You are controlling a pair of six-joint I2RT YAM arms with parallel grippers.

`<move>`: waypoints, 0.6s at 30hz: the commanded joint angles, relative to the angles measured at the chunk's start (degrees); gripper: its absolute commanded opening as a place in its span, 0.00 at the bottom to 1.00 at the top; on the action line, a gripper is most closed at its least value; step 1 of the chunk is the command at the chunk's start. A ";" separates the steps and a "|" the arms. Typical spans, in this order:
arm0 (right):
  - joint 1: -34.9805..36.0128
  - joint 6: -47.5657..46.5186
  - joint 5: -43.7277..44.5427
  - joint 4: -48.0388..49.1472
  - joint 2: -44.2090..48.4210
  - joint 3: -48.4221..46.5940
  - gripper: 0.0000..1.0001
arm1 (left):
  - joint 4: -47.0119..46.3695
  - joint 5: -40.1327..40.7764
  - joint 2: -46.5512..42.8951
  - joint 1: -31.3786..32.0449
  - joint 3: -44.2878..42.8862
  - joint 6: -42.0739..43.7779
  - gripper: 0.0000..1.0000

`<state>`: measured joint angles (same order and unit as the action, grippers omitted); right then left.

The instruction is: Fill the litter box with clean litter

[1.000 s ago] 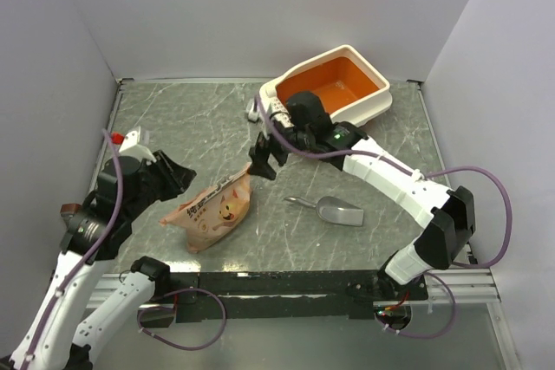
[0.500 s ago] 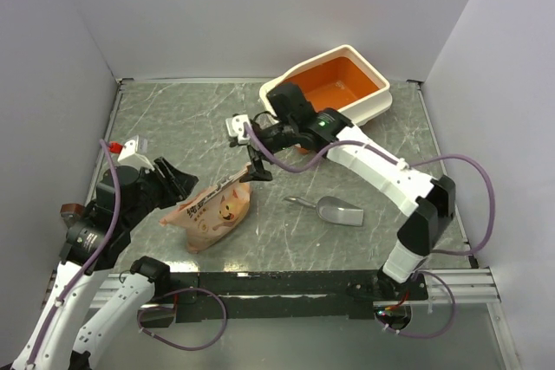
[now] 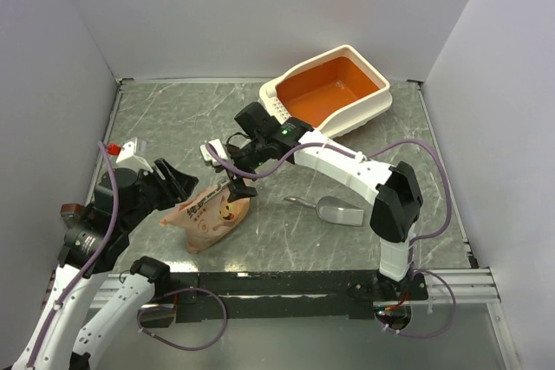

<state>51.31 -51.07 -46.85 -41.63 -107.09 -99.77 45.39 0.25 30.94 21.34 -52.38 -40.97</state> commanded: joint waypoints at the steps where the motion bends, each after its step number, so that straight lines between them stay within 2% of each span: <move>1: 0.37 -0.08 -0.70 4.01 0.04 -2.01 0.93 | -0.21 1.24 -0.97 -0.07 -0.36 0.98 0.59; 18: 0.46 0.18 2.90 2.61 -4.53 -4.82 0.80 | -0.65 0.89 0.26 -0.07 -1.32 2.47 0.60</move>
<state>51.42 -49.76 -43.88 -39.03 -110.85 -101.12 45.39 0.99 30.92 21.34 -52.38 -39.64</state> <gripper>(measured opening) 0.823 0.599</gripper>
